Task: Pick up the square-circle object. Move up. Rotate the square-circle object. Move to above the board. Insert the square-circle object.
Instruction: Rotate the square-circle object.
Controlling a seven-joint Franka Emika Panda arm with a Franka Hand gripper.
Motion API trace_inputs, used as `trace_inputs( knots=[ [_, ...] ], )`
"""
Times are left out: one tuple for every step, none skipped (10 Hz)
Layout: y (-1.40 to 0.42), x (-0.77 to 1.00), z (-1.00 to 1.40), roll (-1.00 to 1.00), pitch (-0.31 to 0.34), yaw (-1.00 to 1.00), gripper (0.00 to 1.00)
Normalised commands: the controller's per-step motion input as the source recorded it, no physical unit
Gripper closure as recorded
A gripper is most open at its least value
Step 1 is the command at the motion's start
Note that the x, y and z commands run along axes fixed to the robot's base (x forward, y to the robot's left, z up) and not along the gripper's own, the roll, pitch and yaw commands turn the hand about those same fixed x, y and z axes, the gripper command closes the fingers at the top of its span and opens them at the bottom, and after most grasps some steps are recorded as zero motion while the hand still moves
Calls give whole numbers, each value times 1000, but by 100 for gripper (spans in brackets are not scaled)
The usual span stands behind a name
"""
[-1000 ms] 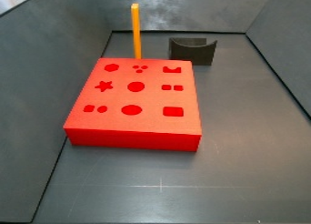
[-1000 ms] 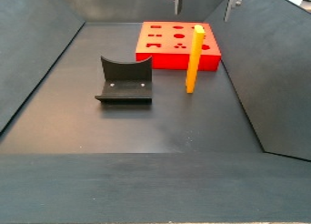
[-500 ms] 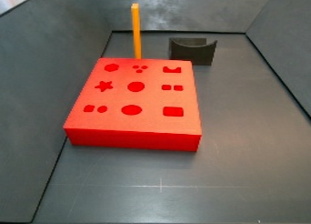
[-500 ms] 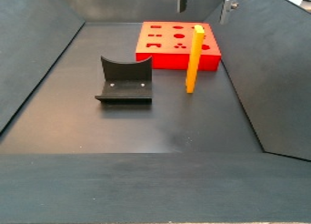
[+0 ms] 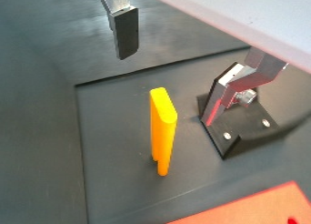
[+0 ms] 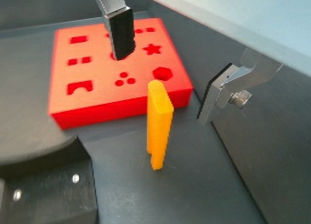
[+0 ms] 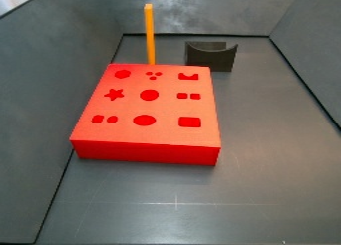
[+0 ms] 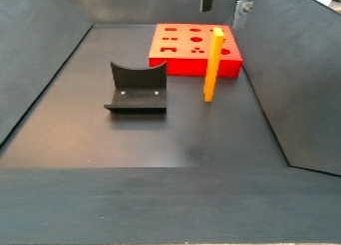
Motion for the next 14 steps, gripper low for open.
trace_inputs(
  knots=[
    [15, 33, -27, 12, 19, -1000, 0],
    [15, 33, -27, 15, 23, -1000, 0],
    [16, 33, -27, 17, 28, -1000, 0],
    [16, 33, -26, 22, 36, -951, 0],
    [16, 33, -26, 22, 36, -787, 0],
    [16, 33, -26, 22, 35, -470, 0],
    [16, 34, -25, 22, 35, -351, 0],
    [0, 0, -1000, 22, 35, -194, 0],
    [3, 18, -1000, 26, 14, -89, 0],
    [5, 24, -1000, 31, -6, -55, 0],
    [6, 20, -968, 35, -16, -46, 0],
    [9, 8, -713, 43, -36, -40, 0],
    [10, 8, -606, 46, -40, -40, 0],
    [13, 13, -395, 49, -40, -38, 0]
  ],
)
